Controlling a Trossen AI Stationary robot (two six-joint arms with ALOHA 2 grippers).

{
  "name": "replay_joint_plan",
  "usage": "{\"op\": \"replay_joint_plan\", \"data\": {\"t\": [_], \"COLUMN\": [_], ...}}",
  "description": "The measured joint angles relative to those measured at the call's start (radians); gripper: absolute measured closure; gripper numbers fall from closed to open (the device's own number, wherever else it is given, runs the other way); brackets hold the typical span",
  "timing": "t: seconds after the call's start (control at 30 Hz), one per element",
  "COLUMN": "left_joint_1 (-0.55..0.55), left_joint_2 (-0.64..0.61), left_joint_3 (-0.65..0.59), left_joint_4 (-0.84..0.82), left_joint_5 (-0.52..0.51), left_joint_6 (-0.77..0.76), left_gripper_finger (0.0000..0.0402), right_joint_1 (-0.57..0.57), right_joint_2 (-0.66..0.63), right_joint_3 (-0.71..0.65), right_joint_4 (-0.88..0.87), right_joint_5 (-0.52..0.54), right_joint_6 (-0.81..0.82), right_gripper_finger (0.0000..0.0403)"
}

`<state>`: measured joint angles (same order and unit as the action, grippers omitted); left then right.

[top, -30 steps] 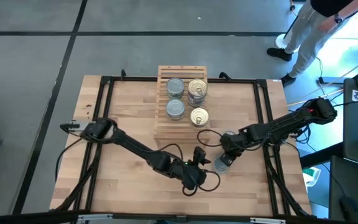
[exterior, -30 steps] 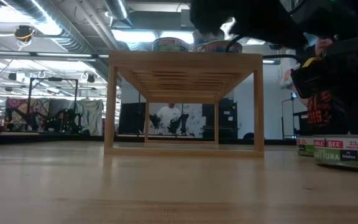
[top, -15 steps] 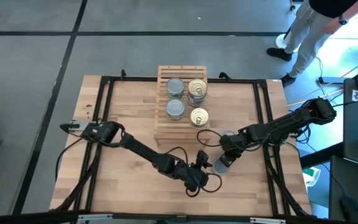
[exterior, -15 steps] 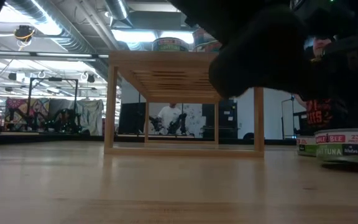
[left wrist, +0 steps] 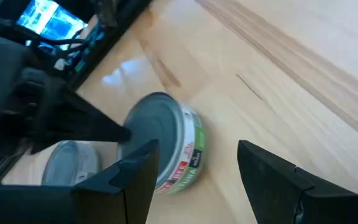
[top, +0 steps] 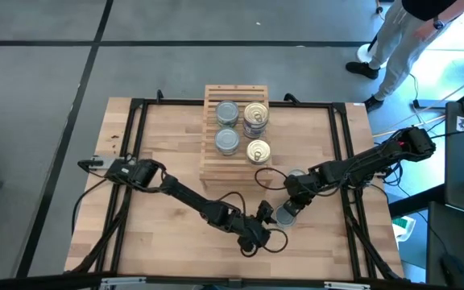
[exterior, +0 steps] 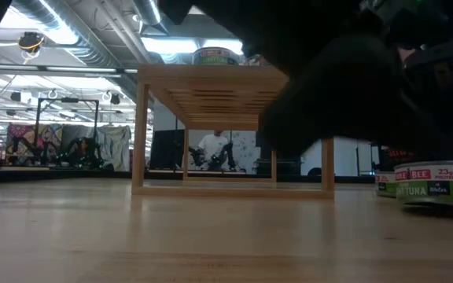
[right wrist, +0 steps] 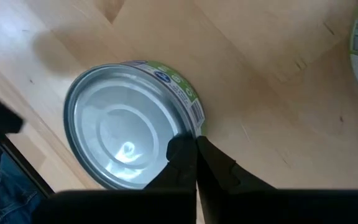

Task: Stack canned seafood by type on shelf
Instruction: Stack the green tuna can on top of the green tuna can on the shelf

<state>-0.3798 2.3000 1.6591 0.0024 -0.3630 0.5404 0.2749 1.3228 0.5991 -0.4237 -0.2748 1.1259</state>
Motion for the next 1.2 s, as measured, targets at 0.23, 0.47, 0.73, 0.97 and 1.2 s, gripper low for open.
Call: {"op": "replay_joint_plan", "data": {"t": [0.23,0.47,0.73,0.97,1.2], "left_joint_1": [-0.001,-0.002,-0.003,-0.009,-0.024], "left_joint_2": [0.054,0.082,0.094,0.094,0.094], "left_joint_3": [0.0,0.0,0.0,0.0,0.0], "left_joint_4": [0.054,0.077,0.131,0.137,0.151], "left_joint_5": [-0.004,-0.014,-0.053,-0.055,-0.089], "left_joint_6": [0.066,0.144,0.17,0.2,0.292], "left_gripper_finger": [0.0188,0.0188,0.0188,0.0188,0.0188], "right_joint_1": [0.0,0.0,0.0,0.0,0.0], "right_joint_2": [0.001,0.018,0.06,0.094,0.099], "right_joint_3": [0.0,0.0,0.001,0.003,0.001], "right_joint_4": [0.011,0.036,0.112,0.148,0.181], "right_joint_5": [-0.013,-0.055,-0.102,-0.136,-0.154], "right_joint_6": [0.026,0.048,0.049,0.048,0.049], "right_gripper_finger": [0.0402,0.0402,0.0402,0.0402,0.0402]}}
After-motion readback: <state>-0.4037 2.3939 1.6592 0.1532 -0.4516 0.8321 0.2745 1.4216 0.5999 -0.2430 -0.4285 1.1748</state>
